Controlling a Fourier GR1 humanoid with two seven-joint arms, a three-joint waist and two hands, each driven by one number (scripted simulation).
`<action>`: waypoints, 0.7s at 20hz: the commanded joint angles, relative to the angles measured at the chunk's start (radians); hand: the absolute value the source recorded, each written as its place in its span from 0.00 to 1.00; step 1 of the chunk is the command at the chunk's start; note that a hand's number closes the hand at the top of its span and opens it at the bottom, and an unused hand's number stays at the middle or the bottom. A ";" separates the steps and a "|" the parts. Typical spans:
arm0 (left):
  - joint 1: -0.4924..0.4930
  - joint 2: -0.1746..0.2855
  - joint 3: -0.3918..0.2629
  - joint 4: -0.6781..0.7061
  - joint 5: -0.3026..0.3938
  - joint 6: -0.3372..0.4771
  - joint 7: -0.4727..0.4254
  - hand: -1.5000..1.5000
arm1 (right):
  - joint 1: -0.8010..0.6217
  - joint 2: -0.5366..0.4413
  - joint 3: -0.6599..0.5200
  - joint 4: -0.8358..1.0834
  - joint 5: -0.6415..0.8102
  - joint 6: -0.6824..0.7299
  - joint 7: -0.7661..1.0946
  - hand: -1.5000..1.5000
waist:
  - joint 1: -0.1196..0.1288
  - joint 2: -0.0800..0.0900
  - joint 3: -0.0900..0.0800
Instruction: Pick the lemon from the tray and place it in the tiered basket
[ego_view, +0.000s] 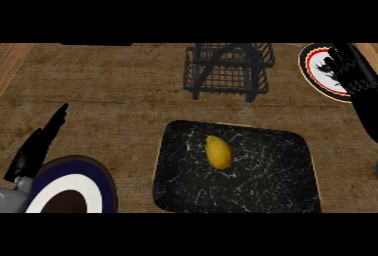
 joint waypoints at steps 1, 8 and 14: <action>-0.028 -0.065 0.006 0.000 -0.007 0.031 -0.010 0.50 | -0.013 0.054 -0.019 0.070 -0.115 0.101 -0.064 1.00 | -0.010 -0.020 0.013; -0.132 -0.300 -0.036 -0.159 0.053 0.123 -0.091 0.50 | -0.153 0.195 0.001 0.343 -0.224 0.161 -0.112 1.00 | 0.060 0.004 0.013; -0.132 -0.340 -0.049 -0.170 0.041 0.165 -0.072 0.50 | -0.100 0.356 0.032 0.395 -0.738 0.607 -0.001 0.00 | 0.042 -0.004 0.019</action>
